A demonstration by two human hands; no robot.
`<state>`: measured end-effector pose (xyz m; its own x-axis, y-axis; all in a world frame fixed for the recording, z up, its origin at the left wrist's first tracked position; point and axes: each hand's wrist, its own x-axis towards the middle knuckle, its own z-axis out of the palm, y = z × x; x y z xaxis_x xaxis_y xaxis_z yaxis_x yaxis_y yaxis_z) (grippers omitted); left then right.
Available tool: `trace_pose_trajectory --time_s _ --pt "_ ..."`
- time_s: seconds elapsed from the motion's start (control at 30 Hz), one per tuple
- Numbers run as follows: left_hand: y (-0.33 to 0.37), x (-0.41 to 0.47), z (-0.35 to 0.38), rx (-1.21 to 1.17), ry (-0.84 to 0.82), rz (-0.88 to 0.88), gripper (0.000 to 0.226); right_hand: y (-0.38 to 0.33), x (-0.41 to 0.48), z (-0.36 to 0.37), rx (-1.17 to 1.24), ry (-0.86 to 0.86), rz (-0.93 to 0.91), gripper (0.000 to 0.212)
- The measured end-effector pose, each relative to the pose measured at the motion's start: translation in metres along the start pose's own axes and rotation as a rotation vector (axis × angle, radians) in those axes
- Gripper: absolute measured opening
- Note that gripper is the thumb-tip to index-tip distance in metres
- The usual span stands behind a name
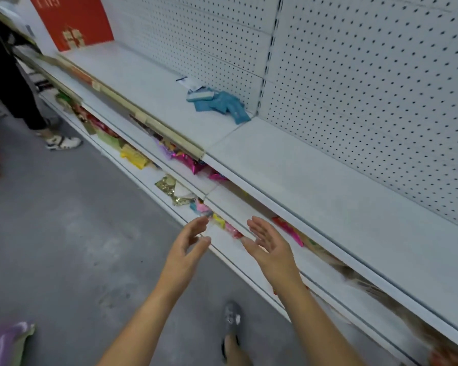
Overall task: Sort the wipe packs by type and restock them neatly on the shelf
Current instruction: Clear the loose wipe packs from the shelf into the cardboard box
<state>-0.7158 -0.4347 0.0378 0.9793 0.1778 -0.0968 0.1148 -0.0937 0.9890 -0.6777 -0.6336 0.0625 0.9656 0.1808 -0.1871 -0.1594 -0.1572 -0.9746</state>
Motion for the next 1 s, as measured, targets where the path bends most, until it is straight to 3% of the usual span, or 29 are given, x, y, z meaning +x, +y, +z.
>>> trace_pose_trajectory --time_s 0.47,0.63,1.0 --pt "0.035 0.262 -0.07 0.099 0.078 0.006 0.043 -0.054 0.277 0.048 0.05 -0.057 -0.008 0.05" --pt "0.025 0.343 -0.107 0.125 0.026 0.016 0.047 -0.068 0.347 0.079 0.02 -0.014 0.0 0.049" --pt "0.014 0.525 -0.192 0.094 -0.237 -0.029 0.047 -0.101 0.465 0.17 -0.015 0.298 0.086 0.049"
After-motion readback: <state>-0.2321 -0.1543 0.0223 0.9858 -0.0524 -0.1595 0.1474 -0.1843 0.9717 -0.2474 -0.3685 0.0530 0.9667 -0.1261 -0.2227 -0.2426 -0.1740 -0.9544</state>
